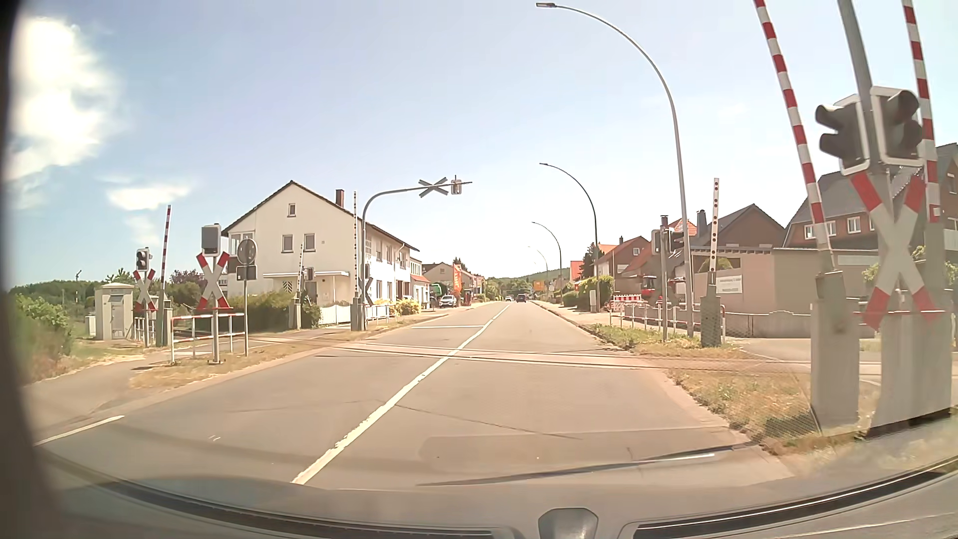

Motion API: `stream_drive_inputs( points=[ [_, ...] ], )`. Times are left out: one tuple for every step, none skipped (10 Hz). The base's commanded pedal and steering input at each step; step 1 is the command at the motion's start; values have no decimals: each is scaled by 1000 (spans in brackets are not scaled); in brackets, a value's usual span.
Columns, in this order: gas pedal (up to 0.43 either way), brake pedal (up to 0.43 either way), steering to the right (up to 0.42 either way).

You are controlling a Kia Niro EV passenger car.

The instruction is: Follow the waypoints while adhering to traffic rules and regulations

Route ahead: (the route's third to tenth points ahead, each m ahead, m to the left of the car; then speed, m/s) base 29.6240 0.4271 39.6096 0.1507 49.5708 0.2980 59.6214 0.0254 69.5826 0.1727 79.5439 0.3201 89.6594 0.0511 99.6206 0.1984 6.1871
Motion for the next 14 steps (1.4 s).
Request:
stream_drive_inputs(
  points=[
    [98, 6, -1],
    [98, 6, -1],
    [98, 6, 0],
    [98, 6, 2],
    [98, 6, 3],
    [87, 6, 6],
    [87, 6, 8],
    [79, 6, 11],
    [79, 6, 13],
    [67, 6, 14],
    [67, 6, 14],
    [79, 6, 14],
    [87, 6, 14],
    [118, 6, 14]
  ],
)
